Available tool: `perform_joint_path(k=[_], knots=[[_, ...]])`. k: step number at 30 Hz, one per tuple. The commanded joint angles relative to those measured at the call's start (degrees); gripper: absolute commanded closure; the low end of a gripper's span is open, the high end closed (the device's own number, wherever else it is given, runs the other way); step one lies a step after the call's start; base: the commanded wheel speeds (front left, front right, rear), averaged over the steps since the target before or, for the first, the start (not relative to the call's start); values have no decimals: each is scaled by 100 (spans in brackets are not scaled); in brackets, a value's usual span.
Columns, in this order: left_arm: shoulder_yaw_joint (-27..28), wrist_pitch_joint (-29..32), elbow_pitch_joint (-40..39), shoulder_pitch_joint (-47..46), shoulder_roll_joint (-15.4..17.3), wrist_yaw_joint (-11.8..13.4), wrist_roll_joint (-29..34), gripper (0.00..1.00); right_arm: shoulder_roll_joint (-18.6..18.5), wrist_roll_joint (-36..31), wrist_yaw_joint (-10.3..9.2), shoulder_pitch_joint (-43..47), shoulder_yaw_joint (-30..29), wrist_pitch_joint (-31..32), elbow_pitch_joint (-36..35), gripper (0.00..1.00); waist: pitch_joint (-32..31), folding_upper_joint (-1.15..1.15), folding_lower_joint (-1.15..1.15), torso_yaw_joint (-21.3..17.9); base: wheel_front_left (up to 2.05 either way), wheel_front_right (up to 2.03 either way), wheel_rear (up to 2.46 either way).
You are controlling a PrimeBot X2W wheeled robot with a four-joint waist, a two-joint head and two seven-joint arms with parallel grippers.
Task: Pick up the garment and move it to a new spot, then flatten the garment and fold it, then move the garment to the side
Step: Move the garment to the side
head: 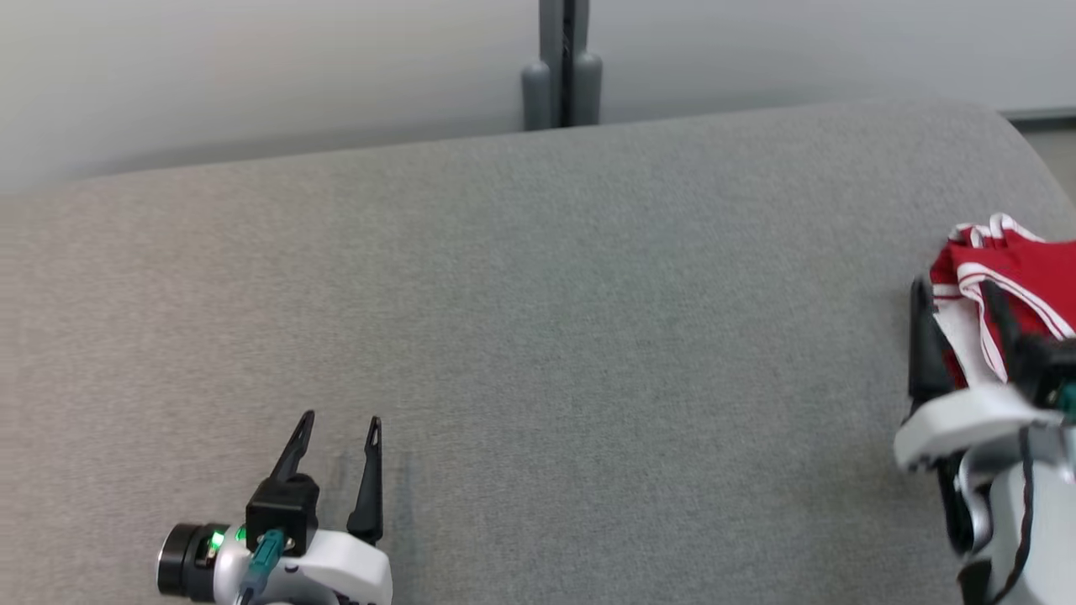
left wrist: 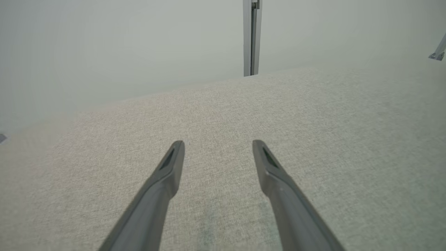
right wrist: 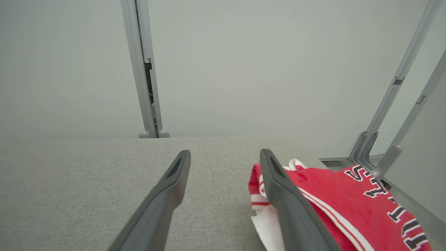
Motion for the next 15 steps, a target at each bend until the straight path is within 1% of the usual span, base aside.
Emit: perform_joint_path(k=[1, 5, 11, 15], knots=[[47, -25, -7, 69, 21, 20, -24, 0, -4, 84, -2, 164, 38, -25, -25, 0, -211, 0, 0, 180, 0, 0, 0], [135, -25, 18, 308, 8, -2, -64, 0, 15, 334, -2, 678, 207, -25, -47, 0, -487, 0, 0, 316, 0, 0, 0], [367, -25, 43, 624, -2, 38, -107, 0, 14, 683, -2, 1245, 791, -25, -39, 0, -823, 0, 0, 461, 0, 0, 0], [463, -25, 59, 705, -7, 21, -128, 0, 16, 755, -2, 1414, 943, -25, -135, 0, -944, 0, 0, 512, 0, 0, 0]])
